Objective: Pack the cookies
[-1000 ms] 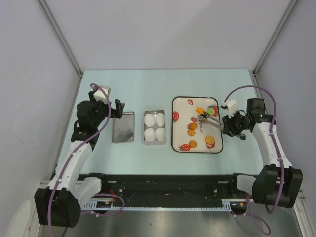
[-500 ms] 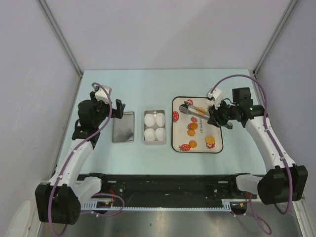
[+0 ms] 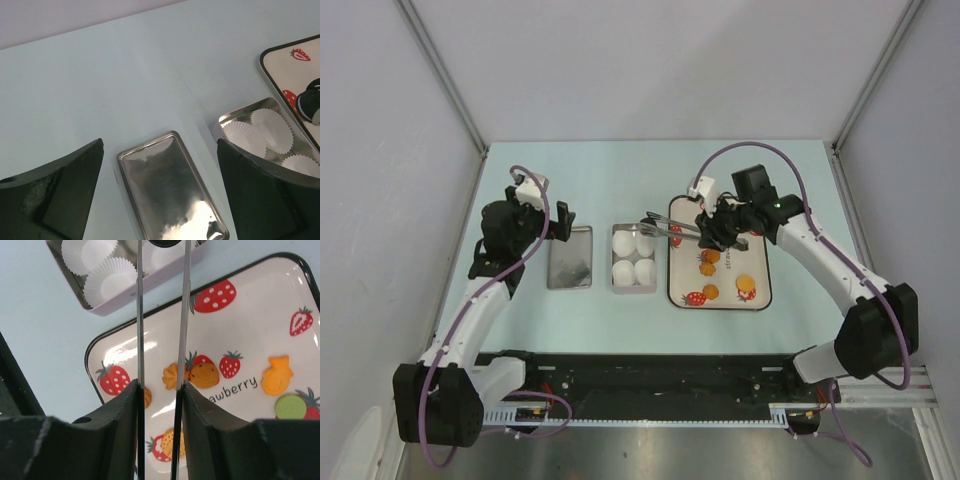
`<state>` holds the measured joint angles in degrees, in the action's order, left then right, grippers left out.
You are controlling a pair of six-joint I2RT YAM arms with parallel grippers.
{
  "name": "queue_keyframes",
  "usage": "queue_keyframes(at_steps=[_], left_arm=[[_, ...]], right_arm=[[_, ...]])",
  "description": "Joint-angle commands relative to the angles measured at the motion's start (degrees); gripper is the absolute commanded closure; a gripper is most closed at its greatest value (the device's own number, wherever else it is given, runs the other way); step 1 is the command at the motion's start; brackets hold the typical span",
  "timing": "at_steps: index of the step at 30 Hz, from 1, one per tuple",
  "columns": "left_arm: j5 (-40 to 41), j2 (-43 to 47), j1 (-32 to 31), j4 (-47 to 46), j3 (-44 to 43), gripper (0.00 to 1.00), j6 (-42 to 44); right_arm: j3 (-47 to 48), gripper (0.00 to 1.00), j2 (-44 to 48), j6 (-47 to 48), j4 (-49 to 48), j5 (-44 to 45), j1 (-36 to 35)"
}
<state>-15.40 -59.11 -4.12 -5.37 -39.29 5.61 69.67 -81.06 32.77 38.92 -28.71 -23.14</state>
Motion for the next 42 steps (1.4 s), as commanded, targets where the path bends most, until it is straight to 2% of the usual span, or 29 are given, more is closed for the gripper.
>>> queue_keyframes(at_steps=[1, 9, 29, 42], left_arm=[[-1.2, 0.0, -0.3, -1.6, -1.0, 0.00, 0.8], [-1.3, 0.7, -0.3, -1.4, -0.8, 0.00, 0.9], [-1.2, 0.3, -0.2, -1.3, -0.7, 0.00, 1.1], [-0.9, -0.3, -0.3, -1.3, -0.8, 0.00, 1.0]], right_arm=[[4.3, 0.81, -3.5, -1.3, -4.6, 1.9, -3.0], [7.1, 0.81, -9.8, -1.6, -6.7, 2.5, -5.8], [9.5, 0.80, -15.8, -1.1, -6.9, 4.2, -9.7], [10.3, 0.67, -17.4, -0.6, -6.5, 5.1, -10.4]])
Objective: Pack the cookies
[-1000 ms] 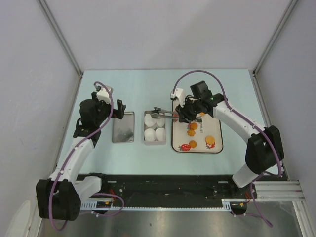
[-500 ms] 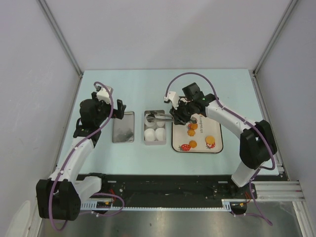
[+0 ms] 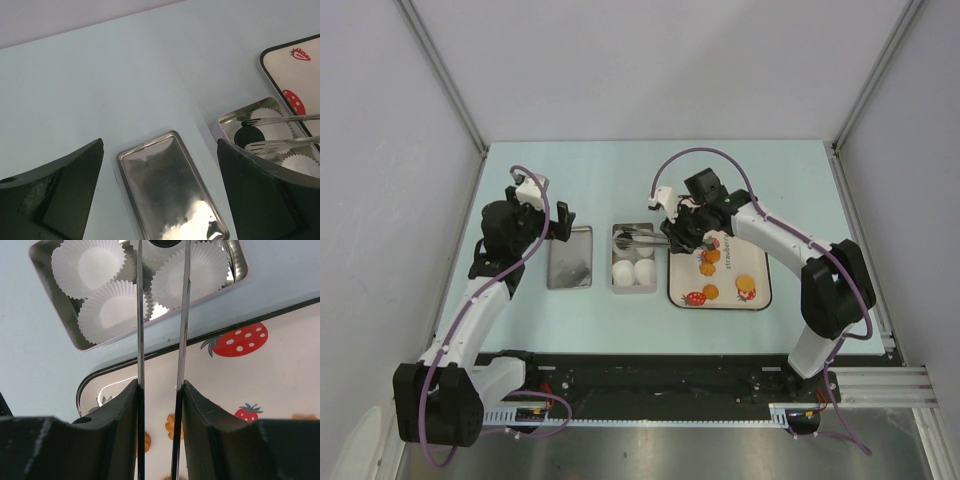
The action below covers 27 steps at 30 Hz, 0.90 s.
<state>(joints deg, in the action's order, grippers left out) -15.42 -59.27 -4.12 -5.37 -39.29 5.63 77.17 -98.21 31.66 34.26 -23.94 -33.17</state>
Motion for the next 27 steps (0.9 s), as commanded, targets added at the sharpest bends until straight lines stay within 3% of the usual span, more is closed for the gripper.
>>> queue_keyframes(at_steps=[1, 18, 27], left_arm=[[-1.0, -0.1, -0.3, -1.3, -0.8, 0.00, 1.1], [-0.9, -0.3, -0.3, -1.1, -0.9, 0.00, 1.1], [-1.0, -0.1, -0.3, -1.2, -0.7, 0.00, 1.2]], right_arm=[[2.8, 0.66, -0.2, 0.5, -1.8, 0.3, -0.4], [2.9, 0.43, 0.7, 0.2, -1.4, 0.1, -0.8], [2.9, 0.48, 4.2, 0.0, -0.7, 0.7, -0.7]])
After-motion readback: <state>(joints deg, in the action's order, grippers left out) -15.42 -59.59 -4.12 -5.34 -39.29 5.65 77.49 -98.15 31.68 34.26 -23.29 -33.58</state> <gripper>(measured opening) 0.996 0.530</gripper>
